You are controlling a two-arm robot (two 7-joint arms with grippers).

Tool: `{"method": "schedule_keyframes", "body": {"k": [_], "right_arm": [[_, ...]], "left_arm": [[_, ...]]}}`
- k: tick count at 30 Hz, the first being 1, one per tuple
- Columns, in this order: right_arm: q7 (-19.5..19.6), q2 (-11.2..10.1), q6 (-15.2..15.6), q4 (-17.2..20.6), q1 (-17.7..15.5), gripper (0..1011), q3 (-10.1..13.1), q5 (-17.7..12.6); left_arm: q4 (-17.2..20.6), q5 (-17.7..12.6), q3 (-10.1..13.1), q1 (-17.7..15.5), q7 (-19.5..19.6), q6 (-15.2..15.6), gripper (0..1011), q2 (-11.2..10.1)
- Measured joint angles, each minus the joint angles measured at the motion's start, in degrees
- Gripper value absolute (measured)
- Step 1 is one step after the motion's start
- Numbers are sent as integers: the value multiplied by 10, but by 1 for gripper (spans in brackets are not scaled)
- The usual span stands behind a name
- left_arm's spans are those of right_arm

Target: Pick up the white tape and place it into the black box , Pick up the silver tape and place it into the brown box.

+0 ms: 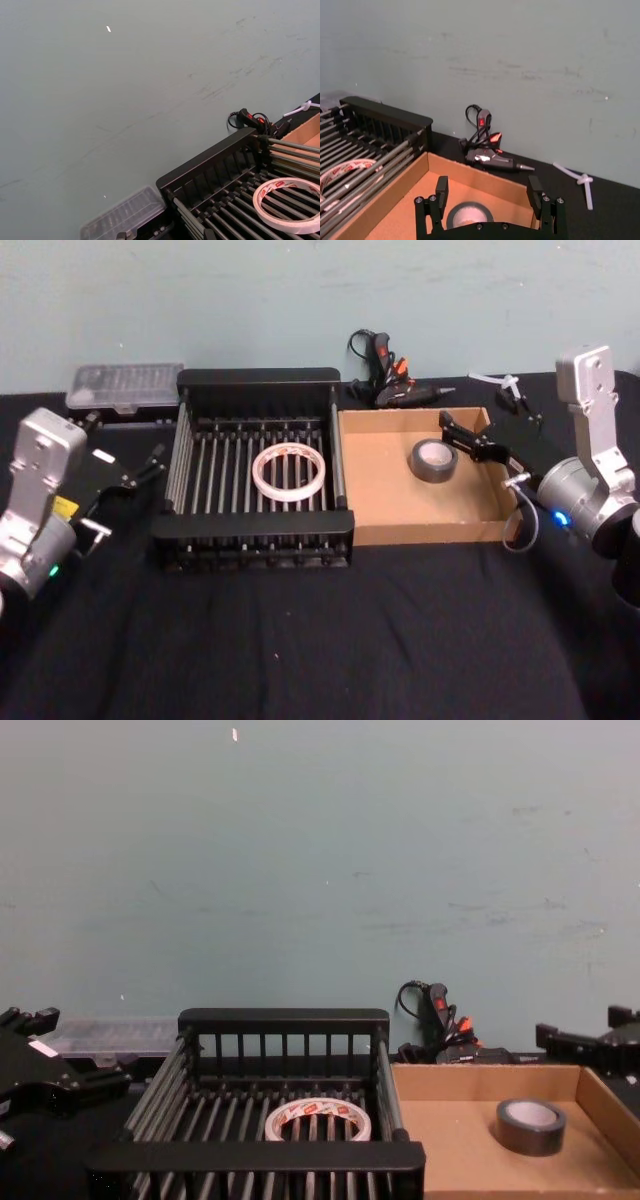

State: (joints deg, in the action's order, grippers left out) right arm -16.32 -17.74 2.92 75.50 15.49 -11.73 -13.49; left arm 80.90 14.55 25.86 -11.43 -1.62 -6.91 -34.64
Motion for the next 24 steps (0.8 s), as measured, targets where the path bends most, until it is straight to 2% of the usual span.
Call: {"method": "schedule_keyframes", "body": {"k": [9,24], "right_arm": [[1,5,6,-12,1,1002,-3,9],[1,4,5,-10,1,1002,-3,9]], "left_arm": [[0,0,0,0,0,0,1001,0],[0,0,0,0,0,0,1001,0]]}}
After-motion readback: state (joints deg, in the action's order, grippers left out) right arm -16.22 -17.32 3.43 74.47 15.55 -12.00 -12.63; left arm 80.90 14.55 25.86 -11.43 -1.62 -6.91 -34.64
